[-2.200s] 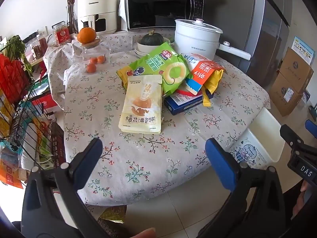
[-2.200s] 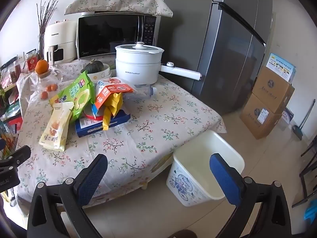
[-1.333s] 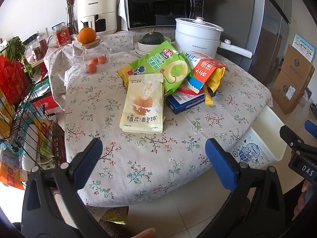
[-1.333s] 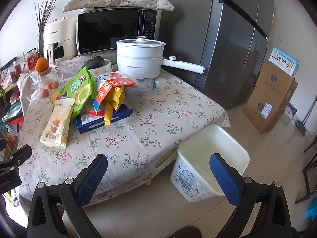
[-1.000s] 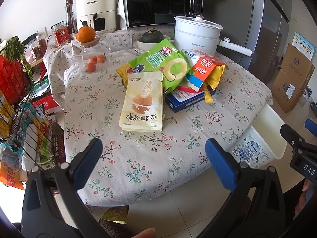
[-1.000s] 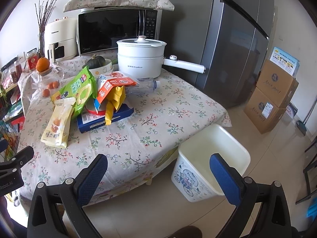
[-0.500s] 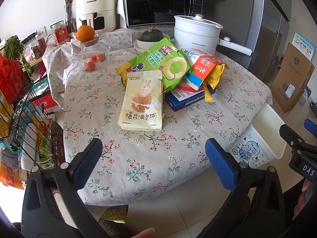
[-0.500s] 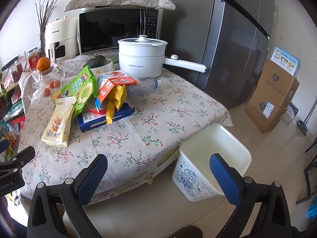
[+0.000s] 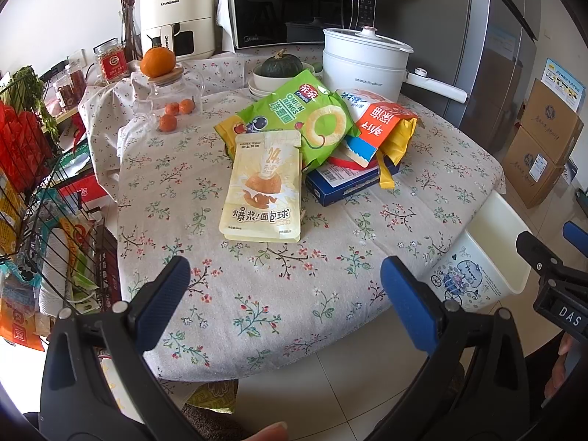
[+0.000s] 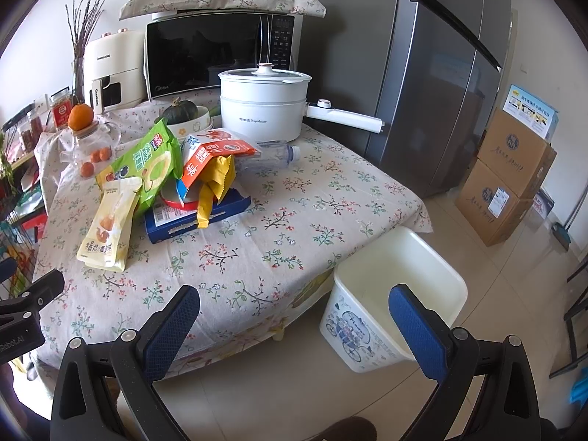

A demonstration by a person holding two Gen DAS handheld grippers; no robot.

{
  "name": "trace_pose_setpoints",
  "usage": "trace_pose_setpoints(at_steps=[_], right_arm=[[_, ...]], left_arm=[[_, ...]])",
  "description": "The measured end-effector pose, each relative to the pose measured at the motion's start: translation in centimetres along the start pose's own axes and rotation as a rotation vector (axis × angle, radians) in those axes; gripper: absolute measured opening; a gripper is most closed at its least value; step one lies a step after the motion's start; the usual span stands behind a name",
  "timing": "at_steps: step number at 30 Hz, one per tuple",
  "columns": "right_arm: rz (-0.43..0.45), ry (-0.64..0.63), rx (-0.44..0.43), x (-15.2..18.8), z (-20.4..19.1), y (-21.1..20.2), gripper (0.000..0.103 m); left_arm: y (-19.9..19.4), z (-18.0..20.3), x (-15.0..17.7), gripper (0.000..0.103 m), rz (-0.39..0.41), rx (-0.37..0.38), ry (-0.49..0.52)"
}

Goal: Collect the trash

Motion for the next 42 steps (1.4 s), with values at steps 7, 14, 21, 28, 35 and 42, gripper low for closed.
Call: trace_pose_setpoints(at_steps=[7, 14, 21, 28, 35, 42], right_arm=[[-0.001, -0.001, -0.001, -0.07, -0.02, 0.13, 0.103], [-0.002, 0.0, -0.001, -0.06, -0.03, 0.13, 0.103], [-0.002, -0.001, -0.001, -0.11, 0.02, 0.13, 0.103], [-0.002, 0.0, 0.0, -0.1, -0.01, 0.12, 0.103], [-0.002, -0.001, 0.002, -0.08, -0.05, 0.11, 0.103], [-0.008, 0.005, -0.008, -0.39, 0.19, 0.3, 0.103]], left_arm=[[0.01, -0.02, 0.01, 0.103, -0.001, 0.0, 0.0], [-0.01, -0.05, 0.01, 0.103, -0.001, 0.0, 0.0], [-0.02, -0.05, 0.0, 0.103, 0.0, 0.0, 0.0], [-0.01, -0.05, -0.01, 0.103, -0.001, 0.001, 0.0], [-0.03, -0.16, -0.05, 0.103, -0.007, 0.003, -0.002], [0.28, -0.6, -0.29, 0.103, -0.006, 0.013, -0.012]])
Point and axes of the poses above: each gripper's, at about its wrist camera, not at the fingertips, and y roughly the way its jaws point, z to its right, x to its underside, the point moved 1 cm from there along y, roughly the way its jaws point, and after that the axes turned 5 degrees about x, right-handed, at the moved point
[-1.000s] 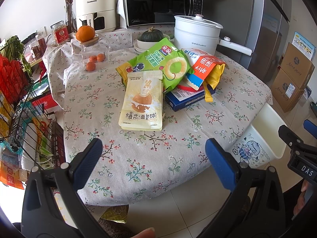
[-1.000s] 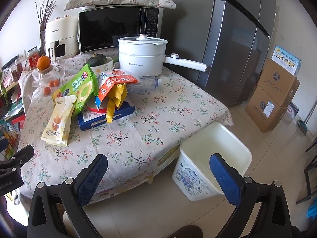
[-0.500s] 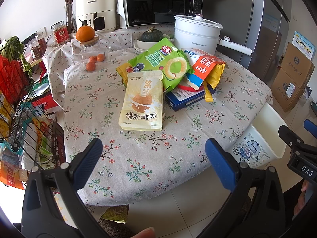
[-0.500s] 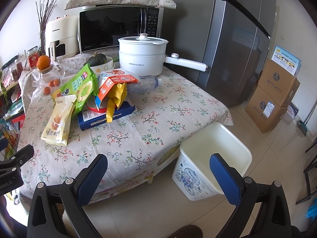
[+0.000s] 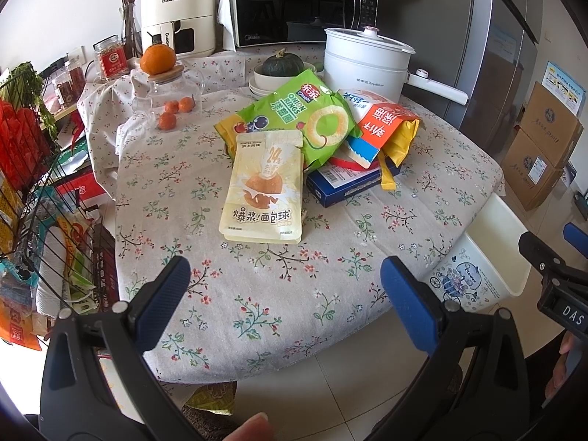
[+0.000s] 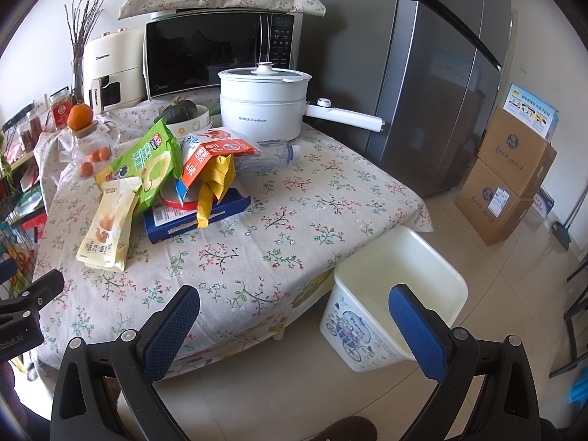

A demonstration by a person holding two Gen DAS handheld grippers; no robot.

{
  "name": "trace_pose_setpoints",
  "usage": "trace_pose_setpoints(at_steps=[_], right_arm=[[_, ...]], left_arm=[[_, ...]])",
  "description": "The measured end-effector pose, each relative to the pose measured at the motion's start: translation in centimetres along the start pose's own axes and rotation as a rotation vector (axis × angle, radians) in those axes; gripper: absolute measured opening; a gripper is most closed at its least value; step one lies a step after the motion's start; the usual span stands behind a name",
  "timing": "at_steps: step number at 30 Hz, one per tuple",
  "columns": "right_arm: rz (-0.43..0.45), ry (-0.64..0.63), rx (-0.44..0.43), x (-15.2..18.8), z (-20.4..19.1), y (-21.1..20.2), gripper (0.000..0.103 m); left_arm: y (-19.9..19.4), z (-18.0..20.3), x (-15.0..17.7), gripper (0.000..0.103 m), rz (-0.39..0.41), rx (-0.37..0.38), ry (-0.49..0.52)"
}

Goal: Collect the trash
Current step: 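Grasp the cream bread-ball pouch with the left gripper while the right grasps the green chip bag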

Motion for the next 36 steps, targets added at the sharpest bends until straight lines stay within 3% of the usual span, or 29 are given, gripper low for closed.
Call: trace_pose_setpoints(at_steps=[7, 13, 17, 26, 32, 33, 36], right_arm=[[-0.003, -0.064, -0.044, -3.3, -0.4, -0.3, 0.103], [-0.056, -0.157, -0.095, -6.8, -1.6, 2.0, 0.103], [-0.107, -0.157, -0.13, -8.1, -2.4, 5.0, 0.103], [-0.237, -0.101, -0.156, -6.9, -1.0, 11.0, 0.103], [-0.253, -0.063, -0.161, -7.1, 0.5, 11.8, 0.103], [-0.26, -0.052, -0.172, -7.1, 0.7, 11.8, 0.103], [-0.262, -0.04, -0.191, -7.1, 0.9, 11.5, 0.103]], left_arm=[[1.9, -1.9, -2.3, 0.103, -0.056, 0.029, 0.01], [5.7, -4.2, -4.6, 0.103, -0.168, 0.127, -0.076], [8.9, -3.7, -5.2, 0.103, -0.184, 0.106, -0.045], [15.8, -2.6, -4.3, 0.095, -0.311, 0.039, 0.006], [16.8, -3.2, -3.5, 0.083, -0.335, 0.009, -0.005], [16.6, -3.2, -3.4, 0.078, -0.333, 0.011, -0.001], [15.7, -3.1, -3.4, 0.048, -0.315, 0.017, 0.009]])
Point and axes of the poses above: each gripper's, at about its wrist camera, not at the fingertips, and y roughly the way its jaws point, z to its right, x to its underside, the point moved 1 cm from there along y, roughly the way its jaws point, and after that the axes turned 5 degrees about x, right-handed, at the moved point
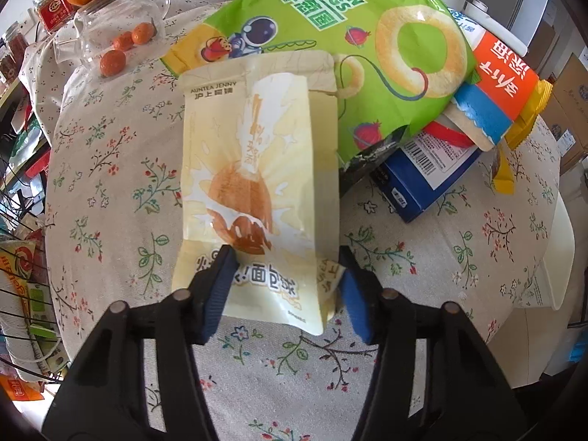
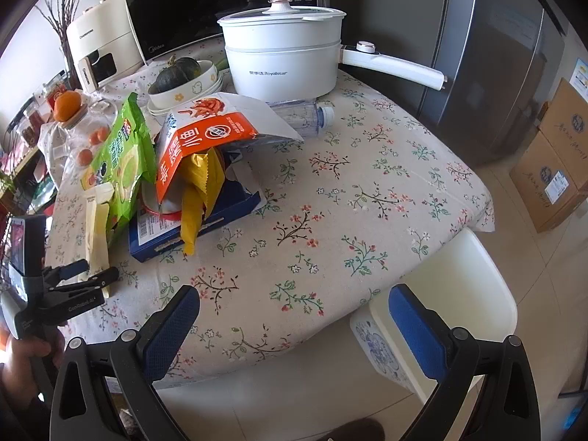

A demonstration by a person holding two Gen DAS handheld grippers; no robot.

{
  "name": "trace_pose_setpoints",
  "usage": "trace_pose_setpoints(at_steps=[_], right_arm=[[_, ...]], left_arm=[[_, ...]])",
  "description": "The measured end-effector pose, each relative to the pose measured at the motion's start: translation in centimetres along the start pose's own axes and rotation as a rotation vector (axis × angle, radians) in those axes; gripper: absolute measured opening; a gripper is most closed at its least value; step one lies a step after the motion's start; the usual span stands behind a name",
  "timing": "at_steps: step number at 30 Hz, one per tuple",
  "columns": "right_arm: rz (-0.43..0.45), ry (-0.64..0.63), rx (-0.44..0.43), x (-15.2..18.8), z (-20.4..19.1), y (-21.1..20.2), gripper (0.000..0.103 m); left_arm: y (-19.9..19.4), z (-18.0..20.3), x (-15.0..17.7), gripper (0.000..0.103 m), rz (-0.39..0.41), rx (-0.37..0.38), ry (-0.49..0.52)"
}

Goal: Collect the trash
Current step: 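Grasp the cream bread-ball pouch with the left gripper while the right grasps the green chip bag, then lift both bags and carry them over the white bin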

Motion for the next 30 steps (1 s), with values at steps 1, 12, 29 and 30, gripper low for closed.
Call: trace_pose_setpoints(at_steps=[1, 12, 29, 30], right_arm=[[0.003, -0.003, 0.002, 0.0, -0.1, -0.1, 0.103], [0.014, -0.023, -0.041, -0.7, -1.6, -0.2, 0.103], [-0.072, -0.094, -0.304, -3.4, -13.2, 4.1, 0.071], [-0.085, -0.08, -0.316, -3.4, -13.7, 4.8, 0.068]], left_arm=[[-0.2, -0.1, 0.0, 0.037, 0.003, 0.009, -0.004], [-5.9, -2.6, 1.2, 0.007, 0.137, 0.12, -0.111], [-11.6, -8.5, -0.1, 0.006, 0.3, 0.216, -0.169], [-11.6, -8.6, 0.2, 0.006, 0.3, 0.209, -0.165]])
Point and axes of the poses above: each gripper's, at about its wrist camera, not at the fingertips, and y roughly the way its jaws point, z to its right, x to its underside, the point moved 1 cm from there along y, roughly the way its jaws point, and after that the axes turned 5 degrees about x, right-handed, at the moved point
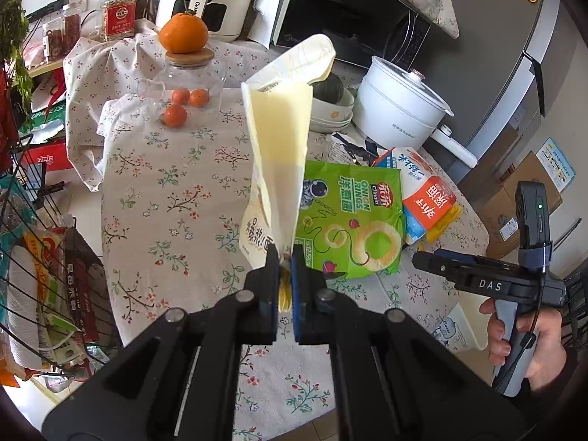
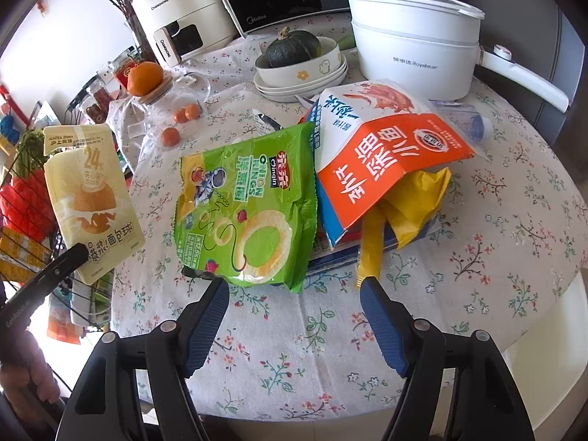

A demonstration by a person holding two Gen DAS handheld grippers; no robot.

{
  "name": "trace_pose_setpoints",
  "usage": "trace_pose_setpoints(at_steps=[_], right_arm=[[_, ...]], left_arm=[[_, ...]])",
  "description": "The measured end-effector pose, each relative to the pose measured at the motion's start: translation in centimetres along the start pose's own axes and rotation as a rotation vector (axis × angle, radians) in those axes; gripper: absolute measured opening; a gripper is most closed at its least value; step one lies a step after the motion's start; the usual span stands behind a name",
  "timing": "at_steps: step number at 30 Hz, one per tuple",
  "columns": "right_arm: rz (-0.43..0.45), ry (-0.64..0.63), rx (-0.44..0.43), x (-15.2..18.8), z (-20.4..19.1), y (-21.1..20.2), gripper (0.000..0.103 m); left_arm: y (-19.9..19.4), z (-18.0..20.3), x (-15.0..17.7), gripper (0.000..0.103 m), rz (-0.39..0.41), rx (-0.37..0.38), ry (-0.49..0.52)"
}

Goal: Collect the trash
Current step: 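Lift both bags and carry them over the white bin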

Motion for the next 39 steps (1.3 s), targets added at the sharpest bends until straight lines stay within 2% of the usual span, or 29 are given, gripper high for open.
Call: trace_pose_setpoints(at_steps=[8, 10, 12, 13, 15, 18, 22, 30, 33, 39], right_arm=[[-0.011, 0.065, 0.048, -1.1, -1.4, 4.5, 0.058], [-0.017, 0.073, 0.054, -1.3, -1.8, 5.2, 0.05], [-0.022, 0.072, 0.056, -1.3, -2.1, 5.7, 0.035], [-0.02, 0.072, 0.045, -1.2, -2.2, 5.7, 0.032], [-0.007, 0.06, 0.024, -1.2, -2.5, 5.2, 0.02], [0.024, 0.027, 0.01, -1.0, -3.0, 3.5, 0.012], [0.073, 0.012, -0.031, -0.6, -3.0, 0.6, 0.01], [0.185, 0.013, -0.083, 0.7, -0.2, -6.7, 0.009], [0.232, 0.027, -0.083, 1.6, 1.6, -9.7, 0.009], [0.312, 0.085, -0.022, 3.9, 6.6, -14.9, 0.009]], left_arm=[[1.3, -1.2, 1.6, 0.007, -0.059, -0.04, 0.015], [1.5, -1.5, 1.9, 0.007, -0.069, -0.046, 0.014], [1.5, -1.6, 2.0, 0.007, -0.074, -0.049, 0.012], [1.5, -1.6, 2.0, 0.007, -0.074, -0.049, 0.012], [1.3, -1.6, 1.9, 0.007, -0.069, -0.045, 0.01], [0.7, -1.2, 1.8, 0.007, -0.057, -0.034, 0.014], [0.2, -0.3, 1.8, 0.007, -0.046, -0.013, 0.034], [0.2, 3.3, 2.2, 0.007, -0.03, 0.048, 0.092], [0.2, 5.3, 2.2, 0.007, -0.026, 0.081, 0.125], [1.2, 10.2, 2.5, 0.007, -0.041, 0.155, 0.202]])
Point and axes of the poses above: each gripper's, at about its wrist camera, not at the fingertips, and y roughly the way its jaws point, z to its right, x to its underside, the point moved 1 cm from there along y, roughly the way its jaws point, and after that the axes turned 5 degrees about x, right-handed, at the moved point
